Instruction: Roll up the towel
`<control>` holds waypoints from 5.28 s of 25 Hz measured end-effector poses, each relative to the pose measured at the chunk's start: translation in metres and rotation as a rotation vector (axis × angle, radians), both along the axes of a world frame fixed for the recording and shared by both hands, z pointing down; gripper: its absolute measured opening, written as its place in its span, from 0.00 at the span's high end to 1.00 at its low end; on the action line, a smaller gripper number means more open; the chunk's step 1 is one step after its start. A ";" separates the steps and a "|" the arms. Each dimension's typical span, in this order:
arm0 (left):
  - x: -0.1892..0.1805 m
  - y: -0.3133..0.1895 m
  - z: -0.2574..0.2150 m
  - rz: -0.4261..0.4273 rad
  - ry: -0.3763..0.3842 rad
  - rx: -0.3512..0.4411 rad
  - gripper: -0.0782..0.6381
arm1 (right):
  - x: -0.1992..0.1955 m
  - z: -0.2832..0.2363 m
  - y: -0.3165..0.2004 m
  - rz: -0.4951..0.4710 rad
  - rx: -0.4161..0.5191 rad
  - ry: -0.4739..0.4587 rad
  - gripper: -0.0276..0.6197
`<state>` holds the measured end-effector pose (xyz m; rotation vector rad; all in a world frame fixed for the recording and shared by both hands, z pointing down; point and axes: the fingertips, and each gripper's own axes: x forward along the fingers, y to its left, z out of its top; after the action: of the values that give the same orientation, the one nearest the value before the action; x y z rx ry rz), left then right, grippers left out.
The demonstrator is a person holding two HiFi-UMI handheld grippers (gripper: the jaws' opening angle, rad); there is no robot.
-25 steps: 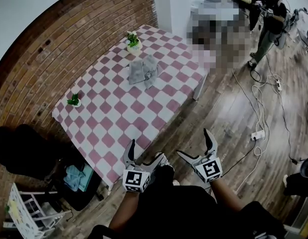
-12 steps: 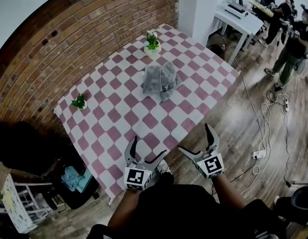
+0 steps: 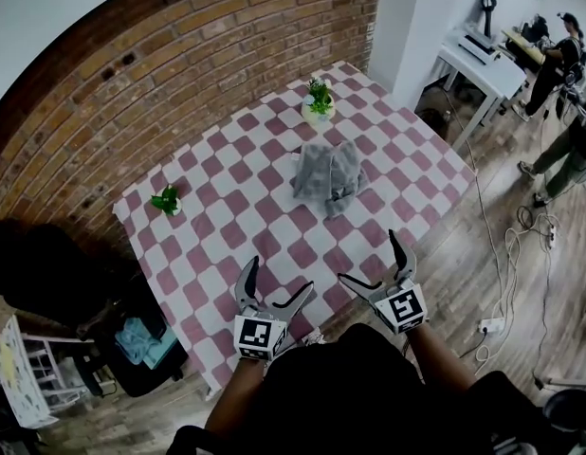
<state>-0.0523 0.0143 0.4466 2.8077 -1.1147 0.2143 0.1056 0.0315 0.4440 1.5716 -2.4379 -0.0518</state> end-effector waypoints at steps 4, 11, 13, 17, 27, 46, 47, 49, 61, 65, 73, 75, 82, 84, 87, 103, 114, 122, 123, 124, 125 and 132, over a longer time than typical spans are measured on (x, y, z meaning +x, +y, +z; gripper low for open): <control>-0.004 -0.013 0.003 -0.046 0.010 -0.011 0.15 | 0.001 0.002 -0.025 -0.037 0.002 0.026 0.05; 0.013 -0.036 0.011 -0.123 -0.034 -0.031 0.15 | 0.015 0.023 -0.070 -0.153 -0.012 0.087 0.05; 0.018 -0.043 0.007 -0.159 -0.043 -0.029 0.15 | 0.018 0.032 -0.083 -0.202 -0.022 0.122 0.05; 0.033 -0.057 0.004 -0.230 -0.043 -0.033 0.15 | 0.026 0.049 -0.111 -0.302 -0.023 0.224 0.05; 0.059 -0.073 0.017 -0.390 -0.056 -0.065 0.15 | 0.041 0.088 -0.175 -0.529 0.117 0.650 0.21; 0.026 -0.047 0.037 -0.641 -0.013 -0.114 0.17 | 0.002 0.180 -0.213 -0.919 0.349 1.276 0.51; 0.021 -0.047 0.035 -0.649 -0.015 -0.106 0.17 | -0.002 0.180 -0.212 -0.922 0.354 1.274 0.55; 0.011 -0.045 0.033 -0.660 -0.011 -0.101 0.17 | -0.010 0.184 -0.212 -0.926 0.350 1.279 0.61; -0.012 -0.037 0.036 -0.637 -0.014 -0.117 0.18 | -0.006 0.172 -0.223 -0.822 0.205 1.228 0.92; -0.006 -0.041 0.038 -0.593 -0.029 -0.114 0.18 | -0.005 0.147 -0.222 -0.774 0.204 1.202 0.92; 0.025 -0.065 0.045 -0.451 -0.056 -0.156 0.22 | 0.001 0.080 -0.218 -0.679 0.287 1.173 0.92; 0.036 -0.073 0.043 -0.407 -0.071 -0.141 0.22 | 0.003 0.062 -0.213 -0.661 0.311 1.161 0.92; 0.077 -0.096 0.047 -0.222 -0.205 -0.089 0.23 | 0.006 0.011 -0.186 -0.653 0.319 1.091 0.92; 0.082 -0.101 0.049 -0.172 -0.266 -0.078 0.24 | 0.005 0.006 -0.172 -0.701 0.338 1.108 0.92; 0.089 -0.105 0.059 -0.106 -0.367 -0.061 0.24 | 0.006 0.005 -0.147 -0.783 0.365 1.137 0.92; 0.126 -0.110 0.181 0.106 -0.782 -0.111 0.29 | 0.035 -0.063 -0.102 -0.697 0.408 1.047 0.92; 0.130 -0.096 0.161 0.047 -0.700 -0.100 0.68 | 0.065 -0.091 -0.115 -0.557 0.448 1.060 0.92; 0.116 -0.077 0.142 0.010 -0.683 -0.096 0.88 | 0.080 -0.084 -0.140 -0.464 0.415 1.006 0.92; 0.113 -0.077 0.138 0.000 -0.672 -0.099 0.88 | 0.082 -0.082 -0.144 -0.449 0.409 0.999 0.92; 0.109 -0.077 0.134 -0.010 -0.660 -0.100 0.88 | 0.085 -0.080 -0.147 -0.433 0.404 0.991 0.92; 0.106 -0.076 0.130 -0.018 -0.647 -0.100 0.88 | 0.087 -0.080 -0.149 -0.415 0.402 0.981 0.92; 0.085 -0.069 0.097 -0.076 -0.613 -0.090 0.88 | 0.091 -0.082 -0.160 -0.341 0.290 0.735 0.92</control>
<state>0.0325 -0.0550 0.5438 2.6724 -1.2620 1.1416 0.1967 -0.1287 0.3616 0.9468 -2.0994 -0.9034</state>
